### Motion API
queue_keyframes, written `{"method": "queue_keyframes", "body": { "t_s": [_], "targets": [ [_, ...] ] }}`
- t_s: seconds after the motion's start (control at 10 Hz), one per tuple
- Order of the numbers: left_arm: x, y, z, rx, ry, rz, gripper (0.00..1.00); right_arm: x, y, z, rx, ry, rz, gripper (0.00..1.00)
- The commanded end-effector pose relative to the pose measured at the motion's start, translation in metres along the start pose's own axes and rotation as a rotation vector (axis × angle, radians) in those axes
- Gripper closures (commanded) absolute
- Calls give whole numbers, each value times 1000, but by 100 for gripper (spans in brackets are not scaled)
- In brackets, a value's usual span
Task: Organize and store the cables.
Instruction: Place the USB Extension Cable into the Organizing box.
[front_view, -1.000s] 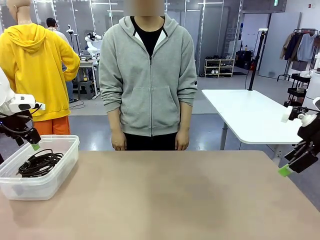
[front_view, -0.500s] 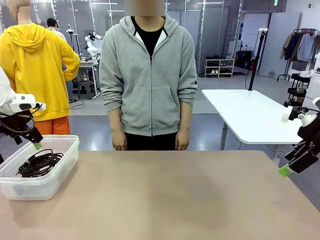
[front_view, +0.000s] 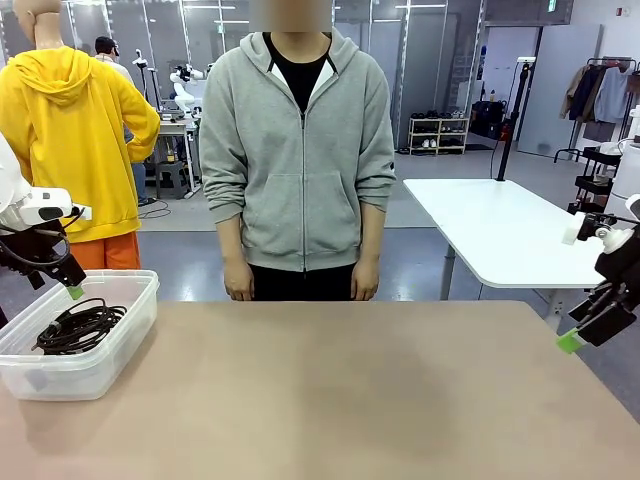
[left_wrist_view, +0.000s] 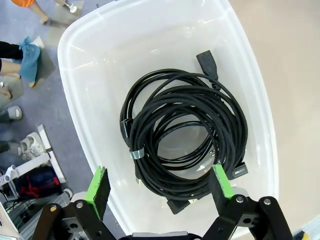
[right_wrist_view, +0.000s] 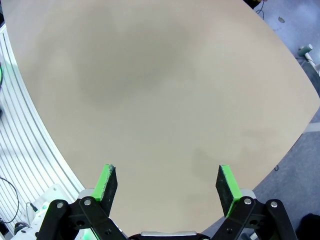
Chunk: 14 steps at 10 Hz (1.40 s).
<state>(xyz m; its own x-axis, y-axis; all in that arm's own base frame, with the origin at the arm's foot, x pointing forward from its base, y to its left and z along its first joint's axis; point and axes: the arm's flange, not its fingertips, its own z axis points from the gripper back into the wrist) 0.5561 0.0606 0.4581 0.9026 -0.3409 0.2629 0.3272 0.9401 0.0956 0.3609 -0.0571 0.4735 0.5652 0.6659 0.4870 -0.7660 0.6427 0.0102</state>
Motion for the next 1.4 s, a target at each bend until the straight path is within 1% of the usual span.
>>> {"method": "queue_keyframes", "body": {
  "t_s": [0.0,1.3],
  "targets": [
    [1,3,0,4,-1,-9,0,0,2,0,-4,12,-7,0],
    [1,3,0,4,-1,-9,0,0,2,0,-4,12,-7,0]
  ]
}}
